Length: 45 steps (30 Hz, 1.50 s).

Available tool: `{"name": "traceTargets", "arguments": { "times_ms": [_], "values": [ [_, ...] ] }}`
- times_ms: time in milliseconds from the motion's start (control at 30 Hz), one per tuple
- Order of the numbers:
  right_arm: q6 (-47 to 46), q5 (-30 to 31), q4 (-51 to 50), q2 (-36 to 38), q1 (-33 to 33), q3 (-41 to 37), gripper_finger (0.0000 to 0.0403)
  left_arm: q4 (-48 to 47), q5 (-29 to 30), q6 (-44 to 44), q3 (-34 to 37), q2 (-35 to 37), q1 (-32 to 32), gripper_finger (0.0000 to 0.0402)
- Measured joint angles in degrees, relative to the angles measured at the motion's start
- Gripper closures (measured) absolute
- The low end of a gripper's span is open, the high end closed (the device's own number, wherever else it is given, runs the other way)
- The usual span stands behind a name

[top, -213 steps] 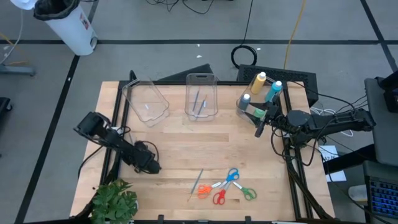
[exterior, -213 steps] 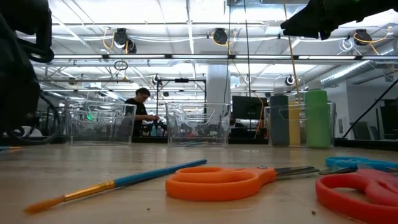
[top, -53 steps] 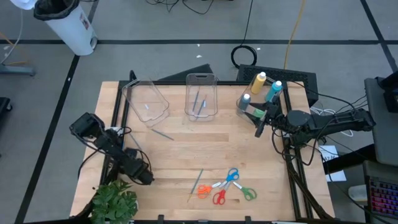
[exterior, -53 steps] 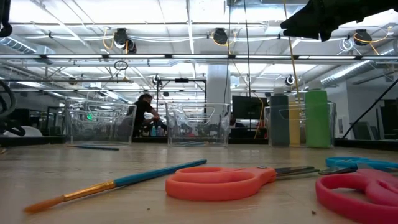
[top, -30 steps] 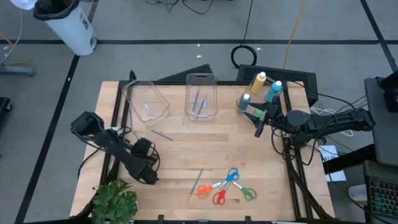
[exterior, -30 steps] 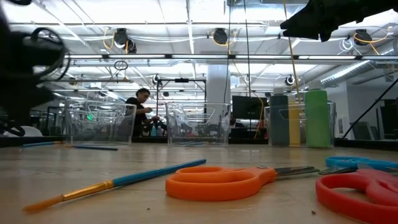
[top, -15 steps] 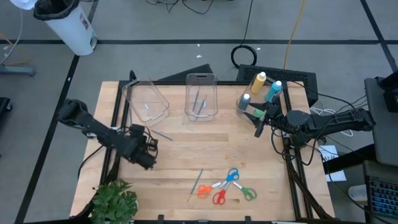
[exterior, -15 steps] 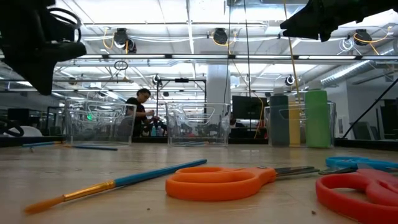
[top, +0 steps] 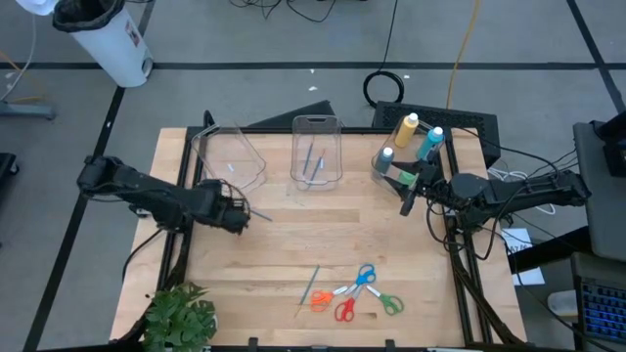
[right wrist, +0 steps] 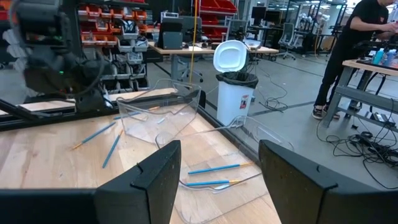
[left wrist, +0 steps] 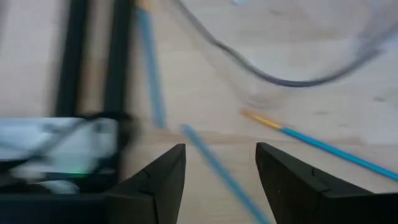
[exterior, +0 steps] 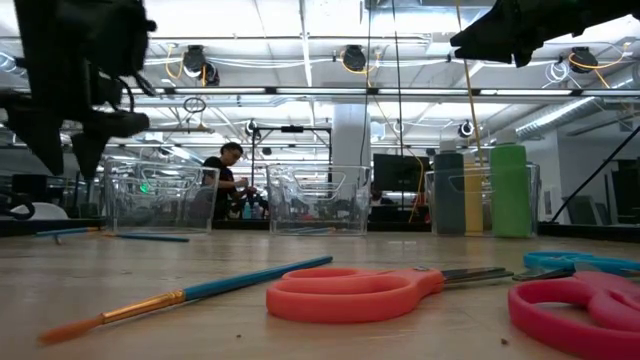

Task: Pick & Place Paint Supplies
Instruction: Put the blue paint brush into the middle transparent bin

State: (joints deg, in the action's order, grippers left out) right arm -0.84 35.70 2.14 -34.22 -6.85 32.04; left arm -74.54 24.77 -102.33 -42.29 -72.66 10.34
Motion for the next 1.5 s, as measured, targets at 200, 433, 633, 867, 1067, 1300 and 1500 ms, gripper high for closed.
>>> {"name": "traceTargets", "arguments": {
  "times_ms": [200, 433, 633, 867, 1067, 1300, 1500],
  "values": [
    [0.0, -0.01, -0.1, 0.0, 0.0, -0.01, 0.0193, 7.92, -5.14, 9.82, 2.37, -0.9, -6.02, 0.0204],
    [0.0, -0.04, -0.2, 0.0, 0.0, -0.01, 0.0193, 11.57, 1.59, 12.02, 3.24, -0.92, -6.36, 0.023],
    [0.0, -0.04, -0.23, 0.0, -0.01, -0.01, 0.0193, 7.56, 0.78, 10.26, 3.27, -0.92, -6.77, 0.0257],
    [-0.46, -0.06, -0.27, 0.0, 0.0, -0.01, 0.0193, 8.4, 3.25, 11.66, 3.12, 0.52, -6.79, 0.03],
    [-0.48, -0.07, -0.25, -0.18, -0.01, 0.0, 0.0193, 8.18, -1.73, 15.83, 3.11, 0.78, -11.27, 0.0392],
    [-0.68, -0.43, -0.24, -0.22, -0.02, -0.01, 0.0193, 9.99, -1.53, 16.42, 4.71, -7.6, -17.55, 0.0395],
    [-1.31, -2.94, -0.2, -0.22, -0.02, -0.01, 0.0193, 10.17, 2.16, 15.69, 4.68, -15.1, -20.93, 0.0398]
  ]
}}
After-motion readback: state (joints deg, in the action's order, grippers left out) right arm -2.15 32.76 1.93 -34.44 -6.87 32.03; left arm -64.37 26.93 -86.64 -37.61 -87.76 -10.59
